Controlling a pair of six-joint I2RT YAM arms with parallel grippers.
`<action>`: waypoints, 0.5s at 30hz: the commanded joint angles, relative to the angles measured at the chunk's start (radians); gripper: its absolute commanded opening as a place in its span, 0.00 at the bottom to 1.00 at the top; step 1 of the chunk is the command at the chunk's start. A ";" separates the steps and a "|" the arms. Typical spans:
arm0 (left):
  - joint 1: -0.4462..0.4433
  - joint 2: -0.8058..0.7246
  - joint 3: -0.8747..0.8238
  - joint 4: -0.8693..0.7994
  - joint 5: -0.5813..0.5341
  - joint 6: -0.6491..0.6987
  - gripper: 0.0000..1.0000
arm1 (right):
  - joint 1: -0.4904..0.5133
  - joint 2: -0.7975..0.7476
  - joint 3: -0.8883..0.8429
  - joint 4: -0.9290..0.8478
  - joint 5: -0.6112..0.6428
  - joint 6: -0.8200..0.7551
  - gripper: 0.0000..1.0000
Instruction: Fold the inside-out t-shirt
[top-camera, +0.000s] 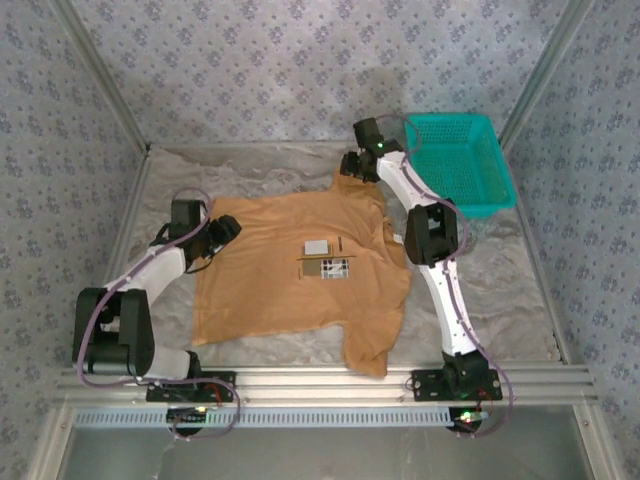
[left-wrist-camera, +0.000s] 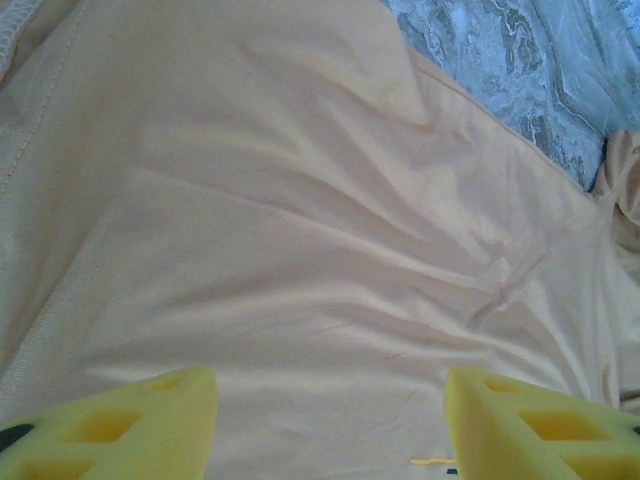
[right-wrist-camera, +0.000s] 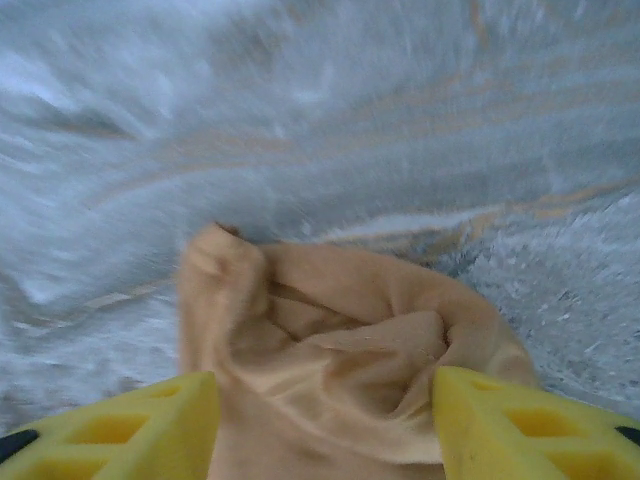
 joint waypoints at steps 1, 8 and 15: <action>-0.010 0.028 0.020 0.002 -0.008 0.017 0.61 | 0.005 0.029 0.009 -0.005 0.029 -0.017 0.61; -0.018 0.058 0.022 0.026 0.010 0.008 0.58 | 0.005 0.027 0.024 -0.022 0.012 -0.020 0.00; 0.000 0.100 -0.006 -0.006 -0.086 0.010 0.43 | 0.028 -0.249 -0.148 0.122 0.170 -0.067 0.00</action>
